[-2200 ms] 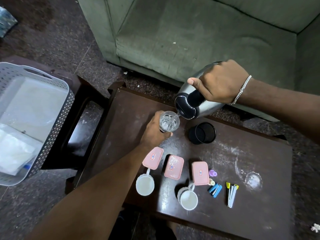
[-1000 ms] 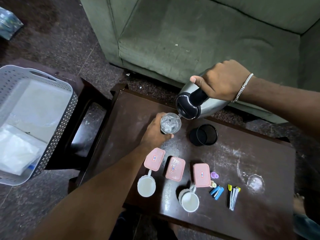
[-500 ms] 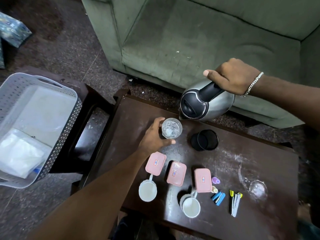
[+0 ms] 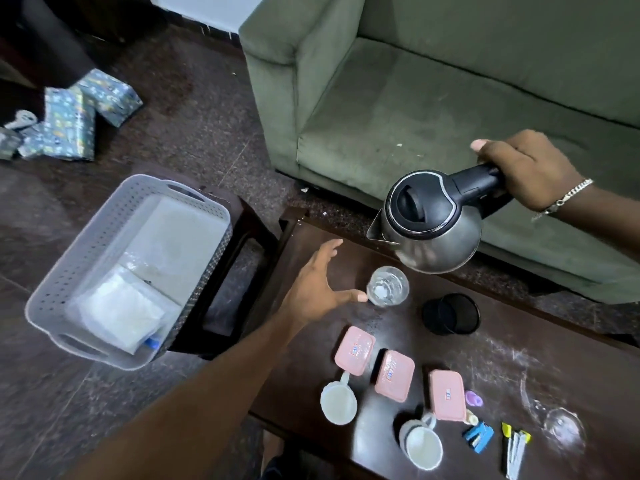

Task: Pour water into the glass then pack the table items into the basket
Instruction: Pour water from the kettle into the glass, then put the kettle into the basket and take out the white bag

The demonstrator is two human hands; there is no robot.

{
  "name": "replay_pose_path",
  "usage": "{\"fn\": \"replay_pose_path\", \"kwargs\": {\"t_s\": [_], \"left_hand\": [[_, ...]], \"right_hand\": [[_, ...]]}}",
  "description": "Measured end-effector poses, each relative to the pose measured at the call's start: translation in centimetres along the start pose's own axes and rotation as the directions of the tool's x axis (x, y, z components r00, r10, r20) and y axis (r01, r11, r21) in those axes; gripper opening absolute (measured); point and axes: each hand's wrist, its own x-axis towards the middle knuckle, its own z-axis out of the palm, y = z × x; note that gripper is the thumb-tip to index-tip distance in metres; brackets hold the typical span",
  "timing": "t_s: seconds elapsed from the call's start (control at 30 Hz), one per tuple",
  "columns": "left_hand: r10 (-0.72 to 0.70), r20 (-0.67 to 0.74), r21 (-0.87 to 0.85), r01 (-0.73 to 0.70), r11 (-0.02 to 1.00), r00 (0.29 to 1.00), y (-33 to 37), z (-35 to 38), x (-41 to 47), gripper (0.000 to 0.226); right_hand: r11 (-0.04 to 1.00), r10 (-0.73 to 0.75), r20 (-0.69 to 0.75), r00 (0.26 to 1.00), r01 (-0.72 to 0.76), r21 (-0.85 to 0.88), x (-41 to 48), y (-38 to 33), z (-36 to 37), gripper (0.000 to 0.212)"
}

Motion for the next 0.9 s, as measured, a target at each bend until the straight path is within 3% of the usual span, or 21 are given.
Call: {"fn": "replay_pose_path", "kwargs": {"t_s": [0.2,0.4,0.6,0.77,0.9], "left_hand": [[0.026,-0.085,-0.002,-0.026,1.0,0.996,1.2,-9.6,-2.8,0.116],[0.004,-0.219,0.007,-0.003,1.0,0.976,0.1,-19.6,-6.4,0.112],[-0.035,-0.294,-0.07,0.015,0.997,0.955,-1.4,-26.9,-8.8,0.113],[-0.049,-0.342,-0.131,0.004,0.991,0.938,-2.4,-31.0,-8.5,0.109],[-0.028,-0.347,-0.158,-0.029,0.987,0.938,-3.9,-33.3,-7.4,0.108]], "right_hand": [[0.96,0.068,-0.018,0.998,-0.061,0.273,1.6,-7.6,3.3,0.063],[0.89,0.046,0.003,0.999,-0.042,0.454,3.6,-16.7,8.4,0.066],[0.863,0.049,-0.07,0.996,-0.007,0.506,6.2,-24.6,15.2,0.058],[0.852,0.075,-0.039,0.996,-0.044,0.522,7.9,-29.0,21.6,0.062],[0.871,0.058,-0.031,0.998,-0.036,0.49,8.4,-30.5,25.8,0.053]]}}
